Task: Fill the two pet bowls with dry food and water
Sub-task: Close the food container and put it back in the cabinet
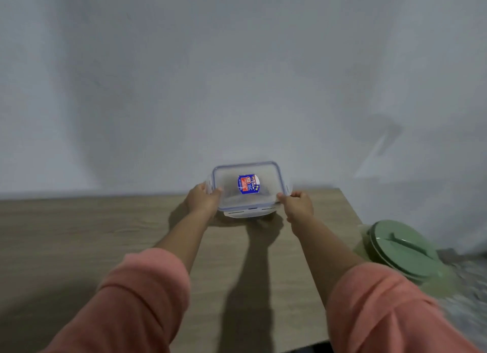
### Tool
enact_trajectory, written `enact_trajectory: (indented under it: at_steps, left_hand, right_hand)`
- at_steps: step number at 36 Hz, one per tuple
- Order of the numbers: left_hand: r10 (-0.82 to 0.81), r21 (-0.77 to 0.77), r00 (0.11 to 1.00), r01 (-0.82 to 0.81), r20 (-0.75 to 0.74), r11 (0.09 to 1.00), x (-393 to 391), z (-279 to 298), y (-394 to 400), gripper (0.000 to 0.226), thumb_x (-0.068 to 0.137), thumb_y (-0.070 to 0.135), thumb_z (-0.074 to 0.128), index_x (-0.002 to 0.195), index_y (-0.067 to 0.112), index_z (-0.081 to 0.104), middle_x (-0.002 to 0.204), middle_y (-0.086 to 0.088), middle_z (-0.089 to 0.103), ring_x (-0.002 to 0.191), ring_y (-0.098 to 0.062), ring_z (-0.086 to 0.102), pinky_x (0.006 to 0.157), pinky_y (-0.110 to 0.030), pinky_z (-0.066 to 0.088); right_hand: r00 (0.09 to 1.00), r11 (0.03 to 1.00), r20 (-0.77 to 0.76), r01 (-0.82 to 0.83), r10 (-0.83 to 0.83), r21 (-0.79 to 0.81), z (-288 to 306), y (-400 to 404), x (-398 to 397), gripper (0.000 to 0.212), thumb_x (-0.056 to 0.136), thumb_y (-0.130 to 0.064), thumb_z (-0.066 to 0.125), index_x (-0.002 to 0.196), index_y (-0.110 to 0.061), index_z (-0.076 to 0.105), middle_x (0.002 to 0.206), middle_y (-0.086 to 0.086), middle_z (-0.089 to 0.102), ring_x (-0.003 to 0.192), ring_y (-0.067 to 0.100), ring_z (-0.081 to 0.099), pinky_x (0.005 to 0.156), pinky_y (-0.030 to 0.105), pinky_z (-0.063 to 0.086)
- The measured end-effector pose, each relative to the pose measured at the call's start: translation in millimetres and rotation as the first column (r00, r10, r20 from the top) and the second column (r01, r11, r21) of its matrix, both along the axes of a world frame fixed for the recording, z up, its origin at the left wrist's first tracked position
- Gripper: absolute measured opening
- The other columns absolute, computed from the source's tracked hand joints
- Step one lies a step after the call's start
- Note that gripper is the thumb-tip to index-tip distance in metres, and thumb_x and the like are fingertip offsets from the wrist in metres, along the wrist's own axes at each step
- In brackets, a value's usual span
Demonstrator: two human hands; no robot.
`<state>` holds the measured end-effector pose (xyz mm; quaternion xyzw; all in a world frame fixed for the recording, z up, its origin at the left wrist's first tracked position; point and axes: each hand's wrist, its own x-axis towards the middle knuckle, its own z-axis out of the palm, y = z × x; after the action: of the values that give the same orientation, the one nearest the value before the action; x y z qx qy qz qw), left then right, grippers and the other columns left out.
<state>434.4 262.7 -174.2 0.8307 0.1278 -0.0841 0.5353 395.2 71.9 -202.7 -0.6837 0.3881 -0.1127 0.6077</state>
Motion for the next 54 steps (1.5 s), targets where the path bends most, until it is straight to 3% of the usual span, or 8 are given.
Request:
enact_trajectory:
  at_steps: [5,10,17,22,28,46,51,54]
  left_hand:
    - [0.006,0.061,1.0,-0.005,-0.012,0.998,11,-9,-14,0.039,0.094,0.027,0.054,0.131,0.013,0.057,0.129,-0.01,0.061,0.116,-0.03,0.057,0.083,-0.026,0.039]
    - [0.027,0.102,0.999,-0.023,-0.041,0.995,19,-14,-24,0.043,0.095,0.026,0.054,0.134,0.007,0.054,0.136,-0.014,0.056,0.125,-0.032,0.052,0.099,-0.032,0.041]
    - [0.055,0.094,0.996,-0.048,-0.076,0.994,22,-26,-31,0.043,0.093,0.034,0.056,0.131,0.014,0.058,0.133,-0.008,0.06,0.122,-0.031,0.055,0.1,-0.033,0.041]
    - [0.098,0.227,0.994,-0.086,-0.044,0.97,22,-31,-34,0.041,0.09,0.047,0.052,0.125,0.028,0.062,0.126,-0.001,0.065,0.116,-0.03,0.058,0.096,-0.036,0.045]
    - [0.115,0.25,0.993,-0.104,-0.03,0.963,27,-27,-42,0.035,0.095,0.03,0.053,0.124,0.015,0.065,0.124,-0.01,0.065,0.118,-0.031,0.056,0.095,-0.031,0.043]
    - [0.093,0.301,0.992,-0.064,-0.084,0.952,32,-32,-43,0.036,0.097,0.033,0.048,0.121,0.014,0.066,0.124,-0.012,0.064,0.119,-0.033,0.054,0.095,-0.032,0.042]
    - [-0.044,0.367,0.999,0.053,-0.031,0.929,43,-43,-38,0.043,0.098,0.028,0.047,0.14,0.018,0.048,0.14,-0.009,0.053,0.129,-0.031,0.048,0.105,-0.036,0.038]
    - [-0.263,0.548,0.962,0.179,0.079,0.818,47,-51,-39,0.056,0.099,0.016,0.041,0.151,0.027,0.023,0.158,0.001,0.024,0.144,-0.022,0.026,0.114,-0.042,0.03]
  right_hand:
    - [0.999,0.999,-0.034,-0.019,0.018,-0.036,-10,-14,23,0.026,0.081,-0.023,0.068,0.073,-0.019,0.043,0.09,0.009,0.054,0.078,0.023,0.048,0.059,0.03,0.039]
    - [0.995,0.997,-0.082,-0.062,0.058,-0.048,-19,-23,34,0.02,0.08,-0.022,0.069,0.08,-0.013,0.051,0.093,0.013,0.06,0.083,0.024,0.055,0.077,0.035,0.047]
    - [0.979,0.993,-0.173,-0.115,0.107,-0.035,-30,-27,37,0.038,0.082,-0.027,0.066,0.111,-0.003,0.058,0.114,0.02,0.065,0.104,0.034,0.063,0.092,0.043,0.052]
    - [0.952,0.924,-0.231,-0.261,0.199,-0.279,-18,-27,40,0.058,0.09,-0.016,0.057,0.144,-0.004,0.037,0.146,0.016,0.039,0.131,0.03,0.044,0.107,0.03,0.034]
    - [0.909,0.845,-0.312,-0.385,0.277,-0.371,-17,-20,41,0.023,0.094,-0.014,0.043,0.111,-0.006,0.055,0.13,0.017,0.058,0.119,0.033,0.053,0.095,0.031,0.043]
    - [0.965,0.938,-0.169,-0.237,0.198,-0.252,-25,-17,40,0.041,0.096,-0.013,0.043,0.136,-0.009,0.053,0.136,0.01,0.057,0.127,0.028,0.049,0.107,0.028,0.035]
    - [0.9,0.796,-0.258,-0.431,0.35,-0.425,-21,-22,38,0.048,0.099,-0.015,0.04,0.147,-0.018,0.036,0.141,0.012,0.05,0.128,0.029,0.047,0.103,0.03,0.037]
    - [0.777,0.644,-0.35,-0.63,0.524,-0.434,-24,-15,33,0.073,0.094,-0.043,0.05,0.153,-0.025,0.011,0.16,0.01,0.006,0.147,0.027,0.013,0.117,0.036,0.021]
